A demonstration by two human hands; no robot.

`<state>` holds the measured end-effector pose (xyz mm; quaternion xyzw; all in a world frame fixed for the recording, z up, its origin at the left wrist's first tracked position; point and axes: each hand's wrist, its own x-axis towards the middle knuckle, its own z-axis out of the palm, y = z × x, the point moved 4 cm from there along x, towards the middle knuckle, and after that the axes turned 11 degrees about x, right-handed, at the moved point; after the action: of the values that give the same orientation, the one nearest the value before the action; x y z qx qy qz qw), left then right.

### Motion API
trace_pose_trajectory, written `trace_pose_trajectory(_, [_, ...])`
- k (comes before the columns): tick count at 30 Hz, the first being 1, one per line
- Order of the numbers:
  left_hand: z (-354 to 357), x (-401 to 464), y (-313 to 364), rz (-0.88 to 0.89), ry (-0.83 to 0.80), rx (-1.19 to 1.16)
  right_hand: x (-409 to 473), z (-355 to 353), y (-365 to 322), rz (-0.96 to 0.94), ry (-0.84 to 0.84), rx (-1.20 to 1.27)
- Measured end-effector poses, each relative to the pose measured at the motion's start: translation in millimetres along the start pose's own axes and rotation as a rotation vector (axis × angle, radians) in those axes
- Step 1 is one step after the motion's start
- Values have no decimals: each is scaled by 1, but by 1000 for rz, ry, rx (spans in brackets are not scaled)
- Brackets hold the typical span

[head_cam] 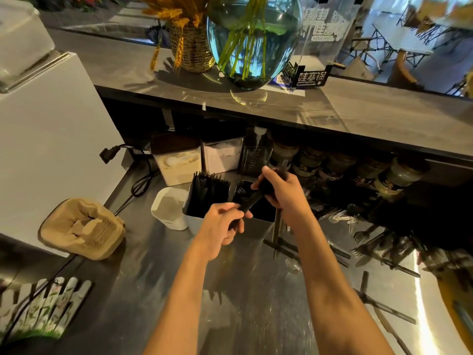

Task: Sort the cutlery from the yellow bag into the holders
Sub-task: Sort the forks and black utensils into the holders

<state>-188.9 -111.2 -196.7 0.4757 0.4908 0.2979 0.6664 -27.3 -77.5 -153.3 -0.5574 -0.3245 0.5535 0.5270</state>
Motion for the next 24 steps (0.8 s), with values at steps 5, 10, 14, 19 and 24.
trace_pose_trajectory(5, [2,3,7,232,64,374,-6,-4,-2,-105,-75,58])
trace_pose_trajectory(10, [6,5,5,216,44,227,-8,-2,4,-45,-72,219])
trace_pose_trajectory(14, [7,3,5,212,24,40,-9,-2,11,-40,-39,258])
trace_pose_trajectory(19, [5,3,3,173,4,-13,-10,1,7,-52,-69,228])
trace_pose_trajectory(24, [11,-3,8,127,-37,104,-12,6,-5,-74,-112,154])
